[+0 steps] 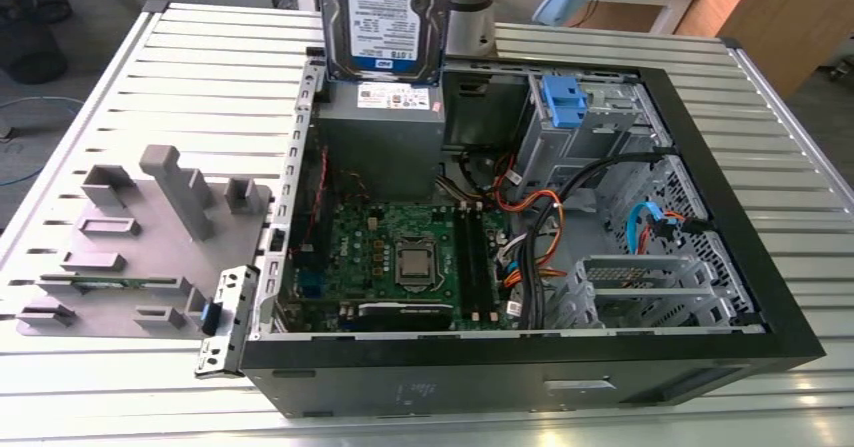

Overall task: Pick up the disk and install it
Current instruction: 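Pick up the disk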

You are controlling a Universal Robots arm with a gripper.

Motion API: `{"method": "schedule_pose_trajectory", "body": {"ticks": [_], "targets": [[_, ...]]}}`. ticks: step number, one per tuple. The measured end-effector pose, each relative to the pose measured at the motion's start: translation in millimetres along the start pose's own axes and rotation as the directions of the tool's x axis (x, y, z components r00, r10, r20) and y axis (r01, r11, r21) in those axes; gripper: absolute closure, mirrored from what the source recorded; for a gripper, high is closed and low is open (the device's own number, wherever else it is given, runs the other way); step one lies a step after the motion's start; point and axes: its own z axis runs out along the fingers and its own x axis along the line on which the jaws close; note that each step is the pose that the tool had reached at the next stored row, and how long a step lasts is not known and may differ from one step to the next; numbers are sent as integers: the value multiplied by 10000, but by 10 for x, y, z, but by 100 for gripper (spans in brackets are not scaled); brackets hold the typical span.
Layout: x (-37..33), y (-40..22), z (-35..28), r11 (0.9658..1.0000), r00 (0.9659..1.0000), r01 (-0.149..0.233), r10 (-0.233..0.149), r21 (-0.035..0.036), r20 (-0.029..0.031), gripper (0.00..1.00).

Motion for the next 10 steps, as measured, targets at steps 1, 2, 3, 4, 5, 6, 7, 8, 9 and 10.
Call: {"method": "schedule_pose_trajectory", "body": {"ticks": [1, 2, 3, 4, 5, 6, 7, 8, 9, 10], "targets": [[-2, -26, 0, 10000, 10000, 0, 0, 0, 0, 65], [-5, -53, -1, 10000, 10000, 0, 0, 0, 0, 65], [-7, -78, -1, 10000, 10000, 0, 0, 0, 0, 65], [-10, -106, -1, 10000, 10000, 0, 0, 0, 0, 65], [-12, -130, -1, 10000, 10000, 0, 0, 0, 0, 65], [-15, -154, -2, 10000, 10000, 0, 0, 0, -1, 65], [-17, -178, -2, 10000, 10000, -1, 1, 0, 0, 65], [-19, -201, -2, 10000, 10000, -1, 1, 0, 0, 65], [-22, -224, -2, 10000, 10000, -1, 1, 0, 0, 65], [-24, -248, -2, 10000, 10000, 0, 0, 1, 0, 65]]}}
